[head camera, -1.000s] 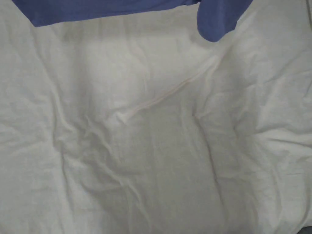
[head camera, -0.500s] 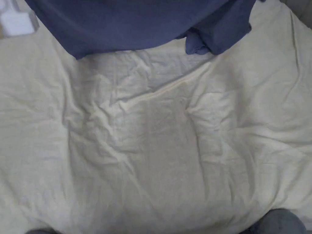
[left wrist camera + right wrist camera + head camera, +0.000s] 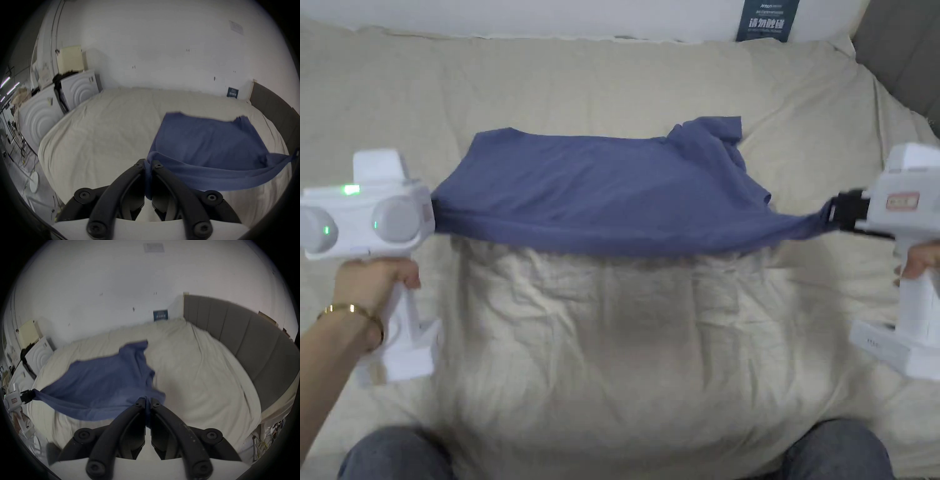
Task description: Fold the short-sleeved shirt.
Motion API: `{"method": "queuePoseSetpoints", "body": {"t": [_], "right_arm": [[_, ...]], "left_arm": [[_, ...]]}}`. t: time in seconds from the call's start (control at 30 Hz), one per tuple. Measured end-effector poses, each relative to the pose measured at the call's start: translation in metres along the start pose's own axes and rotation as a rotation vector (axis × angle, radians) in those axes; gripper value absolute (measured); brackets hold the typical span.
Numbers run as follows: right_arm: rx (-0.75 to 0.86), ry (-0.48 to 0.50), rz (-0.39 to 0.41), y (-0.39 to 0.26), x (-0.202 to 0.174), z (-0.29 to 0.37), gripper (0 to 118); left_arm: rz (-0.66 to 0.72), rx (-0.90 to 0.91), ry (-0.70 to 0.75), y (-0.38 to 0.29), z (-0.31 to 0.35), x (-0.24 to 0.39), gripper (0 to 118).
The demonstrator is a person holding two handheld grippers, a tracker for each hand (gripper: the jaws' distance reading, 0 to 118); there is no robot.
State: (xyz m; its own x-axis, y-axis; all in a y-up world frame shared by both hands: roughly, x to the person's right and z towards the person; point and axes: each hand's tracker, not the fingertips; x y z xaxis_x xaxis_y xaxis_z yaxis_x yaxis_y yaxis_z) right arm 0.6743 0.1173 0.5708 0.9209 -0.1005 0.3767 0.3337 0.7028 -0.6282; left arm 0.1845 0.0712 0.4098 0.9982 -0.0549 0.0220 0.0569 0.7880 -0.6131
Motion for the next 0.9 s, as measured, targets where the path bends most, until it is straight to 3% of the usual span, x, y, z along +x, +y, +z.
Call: {"method": "queuePoseSetpoints", "body": {"t": [0.23,0.37,0.5,0.57,0.6,0.63,0.67,0.7,0.73,0.8,0.9], "right_arm": [[-0.13,-0.005,0.043,-0.084,0.017,0.002,8],[-0.166,0.012,0.02,-0.114,0.02,0.009,8],[-0.205,0.009,0.07,-0.136,0.017,0.016,8],[-0.207,0.007,0.07,-0.144,0.015,0.021,8],[-0.194,0.003,0.063,-0.147,0.014,0.023,11],[-0.178,-0.002,0.05,-0.148,0.014,0.025,23],[-0.168,-0.011,0.041,-0.149,0.015,0.026,47],[-0.174,-0.023,0.042,-0.149,0.015,0.027,84],[-0.176,-0.031,0.043,-0.148,0.016,0.029,103],[-0.132,-0.045,0.044,-0.145,0.017,0.036,114],[-0.01,-0.058,0.055,-0.129,0.013,0.054,114]], "left_arm": [[0.027,-0.08,-0.017,-0.07,0.017,-0.027,6],[-0.022,-0.118,0.007,-0.095,0.025,-0.034,6],[-0.018,-0.154,0.033,-0.106,0.025,-0.038,7],[-0.026,-0.158,0.039,-0.111,0.027,-0.04,13],[-0.028,-0.158,0.042,-0.112,0.028,-0.04,24],[-0.031,-0.161,0.047,-0.112,0.029,-0.041,45],[-0.025,-0.16,0.059,-0.111,0.03,-0.043,74],[-0.008,-0.155,0.063,-0.111,0.032,-0.046,106],[0.009,-0.156,0.058,-0.109,0.034,-0.049,118],[0.044,-0.125,0.043,-0.101,0.041,-0.055,117],[0.06,-0.014,0.038,-0.084,0.065,-0.052,117]]}}
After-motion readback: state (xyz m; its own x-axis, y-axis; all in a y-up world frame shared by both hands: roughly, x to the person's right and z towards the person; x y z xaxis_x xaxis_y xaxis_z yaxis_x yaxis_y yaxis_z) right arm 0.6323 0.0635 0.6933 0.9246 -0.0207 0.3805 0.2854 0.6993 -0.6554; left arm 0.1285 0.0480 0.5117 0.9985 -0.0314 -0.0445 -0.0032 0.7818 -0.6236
